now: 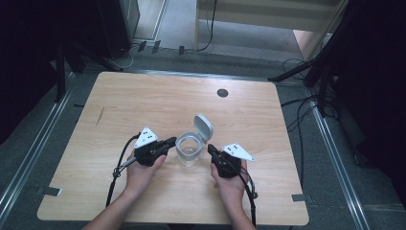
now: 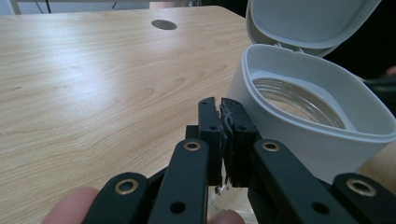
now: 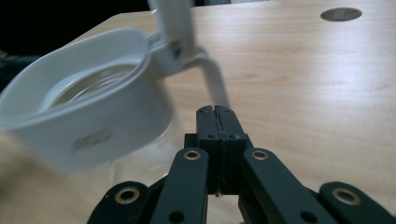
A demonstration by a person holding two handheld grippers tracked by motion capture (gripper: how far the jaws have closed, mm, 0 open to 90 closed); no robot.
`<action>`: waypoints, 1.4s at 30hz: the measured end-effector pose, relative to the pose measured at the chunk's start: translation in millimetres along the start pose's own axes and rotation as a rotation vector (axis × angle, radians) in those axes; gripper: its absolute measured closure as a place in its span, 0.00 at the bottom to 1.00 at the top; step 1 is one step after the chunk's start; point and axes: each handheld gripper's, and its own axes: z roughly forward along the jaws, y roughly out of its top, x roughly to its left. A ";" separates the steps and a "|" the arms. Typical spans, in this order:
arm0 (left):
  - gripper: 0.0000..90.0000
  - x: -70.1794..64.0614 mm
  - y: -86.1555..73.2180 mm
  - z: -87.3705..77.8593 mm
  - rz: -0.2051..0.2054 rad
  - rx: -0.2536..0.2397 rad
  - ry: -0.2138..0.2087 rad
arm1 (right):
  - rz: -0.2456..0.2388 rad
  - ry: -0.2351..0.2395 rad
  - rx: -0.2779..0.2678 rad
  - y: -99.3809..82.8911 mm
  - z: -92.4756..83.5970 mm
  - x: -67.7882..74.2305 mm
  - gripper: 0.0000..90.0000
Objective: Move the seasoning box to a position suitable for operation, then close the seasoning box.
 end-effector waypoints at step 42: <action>0.49 71.7 -63.7 -112.8 -0.105 0.000 0.190 | -0.058 0.055 0.022 43.9 1.8 -20.9 1.00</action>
